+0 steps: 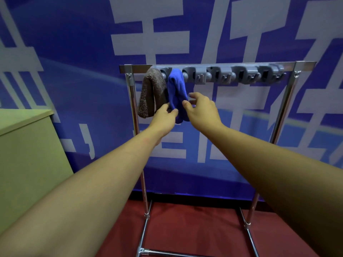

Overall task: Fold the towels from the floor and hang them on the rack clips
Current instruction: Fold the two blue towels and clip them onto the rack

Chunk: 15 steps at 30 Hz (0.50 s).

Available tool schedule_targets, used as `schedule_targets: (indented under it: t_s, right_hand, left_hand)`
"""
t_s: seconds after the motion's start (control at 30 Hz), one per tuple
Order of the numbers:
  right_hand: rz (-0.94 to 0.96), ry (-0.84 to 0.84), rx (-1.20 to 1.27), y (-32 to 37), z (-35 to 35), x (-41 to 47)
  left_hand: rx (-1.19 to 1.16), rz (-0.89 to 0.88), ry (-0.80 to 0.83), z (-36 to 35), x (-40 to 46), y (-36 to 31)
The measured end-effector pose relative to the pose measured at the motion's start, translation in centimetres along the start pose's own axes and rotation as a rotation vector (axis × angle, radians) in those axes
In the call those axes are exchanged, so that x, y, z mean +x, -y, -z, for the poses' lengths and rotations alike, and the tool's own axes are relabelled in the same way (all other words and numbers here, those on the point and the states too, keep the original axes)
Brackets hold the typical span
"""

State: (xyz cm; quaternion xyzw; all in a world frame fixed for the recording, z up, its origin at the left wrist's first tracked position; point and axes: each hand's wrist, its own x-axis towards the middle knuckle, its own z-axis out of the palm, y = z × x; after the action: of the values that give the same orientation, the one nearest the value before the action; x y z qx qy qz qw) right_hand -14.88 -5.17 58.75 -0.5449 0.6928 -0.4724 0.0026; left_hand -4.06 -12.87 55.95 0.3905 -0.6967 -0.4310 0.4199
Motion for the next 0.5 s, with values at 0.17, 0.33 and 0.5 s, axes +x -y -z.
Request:
schedule_targets:
  t_s: [0.17,0.33,0.5]
  right_hand:
    - [0.005,0.073,-0.002,-0.2,0.3,0.1]
    - [-0.008,0.056,0.076,0.2,-0.2,1.9]
    - [0.057,-0.051,0.076,1.5,-1.4,4.8]
  left_hand:
    - [-0.018,0.003,0.032,-0.6,0.1,-1.0]
    - [0.008,-0.033,-0.108,-1.4,1.2,-1.5]
    - [0.067,-0.109,-0.28,-1.6,3.5,-3.1]
